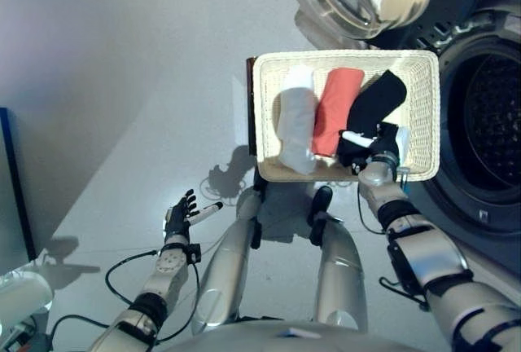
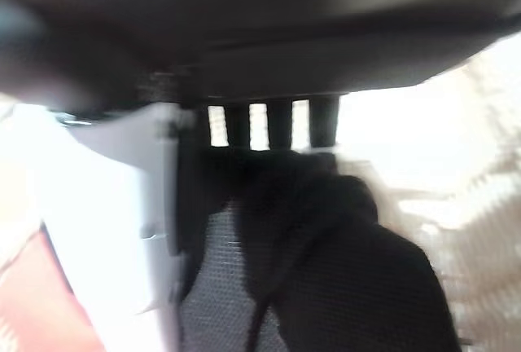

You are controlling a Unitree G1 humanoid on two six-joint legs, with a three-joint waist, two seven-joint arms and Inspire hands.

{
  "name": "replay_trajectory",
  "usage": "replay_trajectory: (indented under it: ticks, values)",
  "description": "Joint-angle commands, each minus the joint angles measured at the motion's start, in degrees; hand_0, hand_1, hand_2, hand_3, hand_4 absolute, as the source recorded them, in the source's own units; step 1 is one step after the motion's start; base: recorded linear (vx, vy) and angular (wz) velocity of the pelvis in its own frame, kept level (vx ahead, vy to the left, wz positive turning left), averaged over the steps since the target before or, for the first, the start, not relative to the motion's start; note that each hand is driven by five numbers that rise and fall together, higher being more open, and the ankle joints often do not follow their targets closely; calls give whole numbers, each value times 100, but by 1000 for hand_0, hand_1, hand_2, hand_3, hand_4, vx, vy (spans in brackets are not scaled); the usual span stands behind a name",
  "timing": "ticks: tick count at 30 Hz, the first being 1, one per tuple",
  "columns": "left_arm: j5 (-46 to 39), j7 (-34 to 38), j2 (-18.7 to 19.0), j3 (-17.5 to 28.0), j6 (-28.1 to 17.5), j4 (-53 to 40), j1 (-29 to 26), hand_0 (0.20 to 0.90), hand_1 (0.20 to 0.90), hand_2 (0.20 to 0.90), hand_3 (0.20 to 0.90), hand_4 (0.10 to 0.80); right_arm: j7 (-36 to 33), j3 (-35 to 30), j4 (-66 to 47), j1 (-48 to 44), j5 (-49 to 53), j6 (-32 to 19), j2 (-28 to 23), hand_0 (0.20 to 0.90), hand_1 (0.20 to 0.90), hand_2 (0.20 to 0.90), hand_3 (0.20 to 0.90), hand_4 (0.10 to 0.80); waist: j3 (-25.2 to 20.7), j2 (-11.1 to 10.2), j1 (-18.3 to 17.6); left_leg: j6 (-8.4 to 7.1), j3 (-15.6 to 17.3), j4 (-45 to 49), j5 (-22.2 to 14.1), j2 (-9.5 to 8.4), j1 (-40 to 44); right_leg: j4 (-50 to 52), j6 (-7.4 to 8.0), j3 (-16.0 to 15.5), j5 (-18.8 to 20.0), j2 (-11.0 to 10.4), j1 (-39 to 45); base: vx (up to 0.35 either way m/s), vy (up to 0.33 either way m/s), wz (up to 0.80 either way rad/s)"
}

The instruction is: Pick up the clothes and place them into the washing machine

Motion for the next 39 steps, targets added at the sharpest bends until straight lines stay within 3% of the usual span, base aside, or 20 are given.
replay_trajectory:
  ticks: [1, 13, 14, 24, 25, 27, 39]
  values:
    - [-26, 242, 89, 299, -201, 212, 227, 900, 900, 900, 900, 800, -388, -33, -464, 121, 147, -527, -348, 200, 200, 200, 200, 300, 8, -166, -107, -332, 84, 576, -635, -93, 10, -1873, 259, 112, 1084, 104, 989, -52, -28, -8]
    - [-25, 202, 106, 439, -178, 616, 184, 900, 900, 900, 900, 800, -29, 261, 133, -106, 73, -318, -453, 200, 200, 200, 200, 300, -28, -90, -86, -351, 99, 596, -547, -67, -116, -1842, 222, 123, 1141, 131, 814, -28, -8, -5]
    - [-24, 189, 113, 449, -164, 686, 147, 900, 900, 900, 900, 800, 59, 315, 217, -149, 87, -290, -462, 900, 900, 900, 900, 800, -29, -88, -75, -350, 92, 599, -545, -69, -128, -1840, 215, 121, 1135, 133, 813, 0, 0, 0]
    - [-6, 187, 65, 531, -154, 864, 79, 900, 900, 900, 900, 800, 153, 346, 378, -72, 112, -263, -417, 900, 900, 900, 900, 800, -62, -54, -48, -357, 85, 579, -532, -82, -94, -1792, 201, 124, 1110, 142, 831, 1, -4, 1]
    - [-12, 169, 65, 536, -157, 853, 95, 900, 900, 900, 900, 800, 154, 329, 386, -37, 119, -260, -397, 483, 483, 483, 483, 502, -69, -51, -47, -351, 90, 582, -539, -86, -85, -1780, 197, 128, 1105, 145, 833, 0, 0, 0]
    - [-17, 167, 64, 530, -159, 832, 100, 900, 900, 900, 900, 800, 140, 300, 403, -15, 144, -273, -383, 200, 200, 200, 200, 300, -71, -44, -42, -350, 96, 581, -544, -84, -71, -1784, 198, 132, 1104, 143, 851, 0, 0, 0]
    - [18, 114, 30, 522, -163, 769, 192, 900, 900, 900, 900, 800, 117, 119, 452, 189, 228, -290, -385, 200, 200, 200, 200, 300, -152, 46, -37, -345, 158, 528, -553, -84, 64, -1817, 204, 184, 1108, 127, 948, 0, 0, 0]
